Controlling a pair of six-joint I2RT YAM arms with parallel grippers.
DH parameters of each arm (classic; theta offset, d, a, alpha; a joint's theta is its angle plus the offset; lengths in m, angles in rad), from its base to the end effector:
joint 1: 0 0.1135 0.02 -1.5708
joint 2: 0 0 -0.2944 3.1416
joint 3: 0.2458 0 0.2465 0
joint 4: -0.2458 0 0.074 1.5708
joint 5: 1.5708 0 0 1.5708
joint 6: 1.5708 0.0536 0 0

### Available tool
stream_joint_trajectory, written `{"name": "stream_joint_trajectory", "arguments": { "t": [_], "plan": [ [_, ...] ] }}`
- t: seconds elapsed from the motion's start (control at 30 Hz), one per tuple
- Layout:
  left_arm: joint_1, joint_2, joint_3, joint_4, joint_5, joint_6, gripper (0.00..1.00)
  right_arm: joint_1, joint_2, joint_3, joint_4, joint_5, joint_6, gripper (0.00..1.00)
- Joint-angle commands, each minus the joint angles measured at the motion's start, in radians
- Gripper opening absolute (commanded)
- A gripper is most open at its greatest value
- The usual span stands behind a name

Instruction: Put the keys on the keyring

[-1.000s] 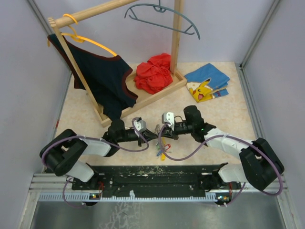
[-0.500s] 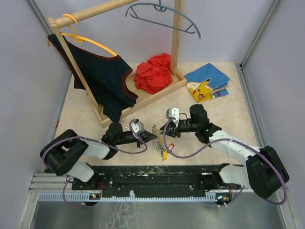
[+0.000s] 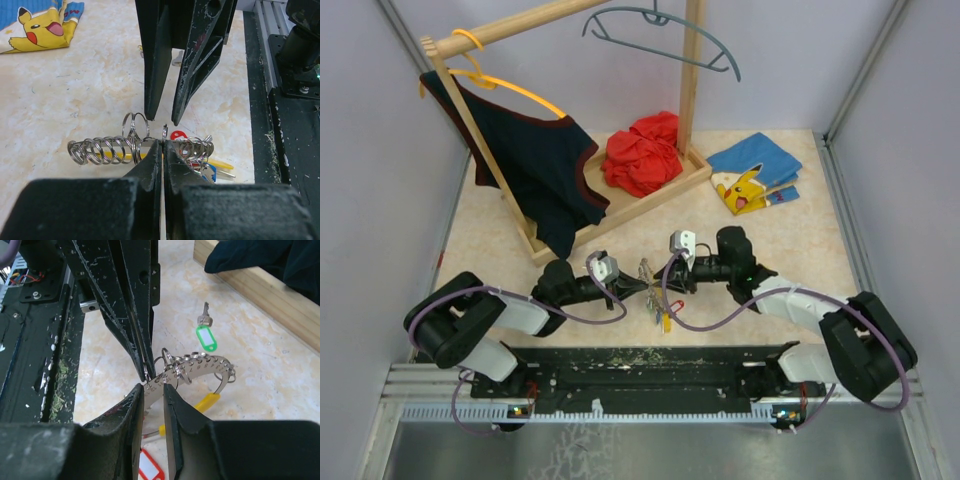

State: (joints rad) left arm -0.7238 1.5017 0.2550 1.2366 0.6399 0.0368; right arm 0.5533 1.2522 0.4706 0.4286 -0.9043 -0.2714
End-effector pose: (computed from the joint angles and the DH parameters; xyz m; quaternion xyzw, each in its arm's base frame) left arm 0.1659 -0.1893 0.1985 0.4559 0.5443 -0.4354 0.5535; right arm 0.1823 0.1621 0.2302 -0.5246 0.5759 0.4271 0.4590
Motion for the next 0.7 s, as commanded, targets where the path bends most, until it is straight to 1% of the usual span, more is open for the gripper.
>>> {"name": "stream_joint_trajectory", "arguments": {
  "t": [0.0, 0.23, 0.43, 0.5, 0.53, 0.57, 0.63, 0.67],
  "plan": [
    [-0.003, -0.014, -0.005, 0.078, 0.016, -0.014, 0.0, -0.006, 0.04, 0.004, 0.151, -0.057, 0.044, 0.23],
    [-0.003, -0.014, -0.008, 0.089, 0.018, -0.017, 0.0, -0.006, 0.091, 0.01, 0.195, -0.091, 0.063, 0.18],
    [-0.003, -0.011, -0.008, 0.098, 0.02, -0.022, 0.0, -0.006, 0.1, 0.019, 0.194, -0.116, 0.064, 0.01],
    [-0.003, -0.011, -0.007, 0.095, 0.017, -0.021, 0.0, -0.006, 0.099, 0.032, 0.162, -0.123, 0.057, 0.0],
    [-0.003, -0.011, -0.006, 0.088, 0.017, -0.019, 0.01, -0.006, 0.094, 0.044, 0.12, -0.122, 0.041, 0.0],
    [-0.003, -0.01, -0.003, 0.074, 0.016, -0.014, 0.05, -0.006, 0.086, 0.057, 0.074, -0.118, 0.019, 0.0],
    [-0.003, -0.013, 0.003, 0.053, 0.017, -0.009, 0.15, -0.004, 0.06, 0.081, -0.016, -0.103, -0.023, 0.0],
    [-0.003, -0.014, 0.005, 0.045, 0.017, -0.007, 0.18, -0.003, 0.045, 0.093, -0.061, -0.092, -0.044, 0.0]
  ]
}}
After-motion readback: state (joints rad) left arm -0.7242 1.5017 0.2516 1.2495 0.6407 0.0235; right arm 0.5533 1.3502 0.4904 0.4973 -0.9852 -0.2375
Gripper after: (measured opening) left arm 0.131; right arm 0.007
